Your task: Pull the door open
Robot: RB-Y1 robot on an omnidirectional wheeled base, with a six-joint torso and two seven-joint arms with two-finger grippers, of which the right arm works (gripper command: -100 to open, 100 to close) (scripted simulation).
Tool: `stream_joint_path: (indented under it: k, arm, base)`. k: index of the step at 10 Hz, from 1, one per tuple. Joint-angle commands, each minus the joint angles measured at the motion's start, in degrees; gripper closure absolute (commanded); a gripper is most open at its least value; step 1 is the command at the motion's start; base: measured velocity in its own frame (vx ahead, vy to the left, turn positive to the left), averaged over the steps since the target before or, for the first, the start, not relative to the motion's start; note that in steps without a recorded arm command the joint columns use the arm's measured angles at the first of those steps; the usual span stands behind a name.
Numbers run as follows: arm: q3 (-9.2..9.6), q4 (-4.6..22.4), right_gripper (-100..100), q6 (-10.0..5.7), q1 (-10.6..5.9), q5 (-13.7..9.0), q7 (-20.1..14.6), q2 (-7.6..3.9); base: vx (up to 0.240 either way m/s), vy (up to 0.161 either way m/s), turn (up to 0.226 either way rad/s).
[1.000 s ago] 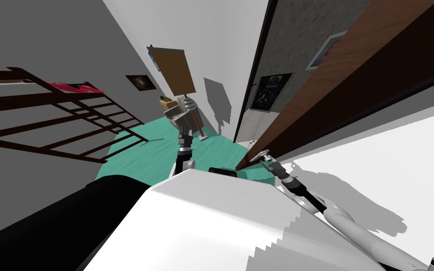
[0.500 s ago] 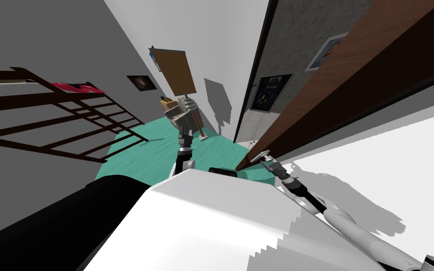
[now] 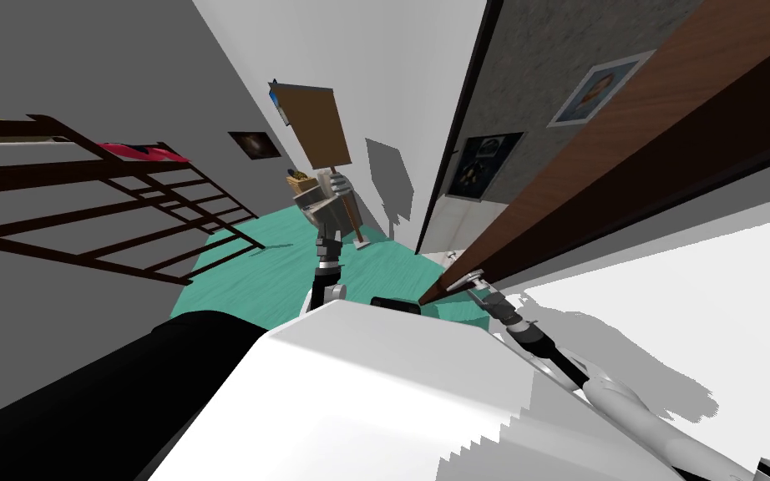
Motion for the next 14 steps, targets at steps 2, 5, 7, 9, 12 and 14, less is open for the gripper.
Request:
stream_joint_path:
  k: [2, 5, 7, 9, 12, 14]
  arm:
    - [0.82, 1.8, 100, -2.87, 0.75, 0.4, -0.5, 0.63]
    - [1.25, 4.7, 100, -5.82, 1.42, 0.5, -1.1, 0.96]
    - [1.53, 6.8, 100, -7.88, 1.9, 0.6, -1.5, 1.17]
    - [1.82, 8.8, 100, -9.96, 2.41, 0.7, -1.9, 1.34]
    - [2.23, 11.8, 100, -12.99, 3.18, 0.8, -2.4, 1.54]
    - [2.47, 13.6, 100, -14.89, 3.7, 0.8, -2.8, 1.6]
  base:
    - [0.012, 0.0, 0.026]
    - [0.006, -0.005, 0.03]
    - [0.007, -0.012, 0.033]
    - [0.007, -0.017, 0.027]
    - [0.0, -0.027, 0.024]
    - [-0.008, -0.043, 0.012]
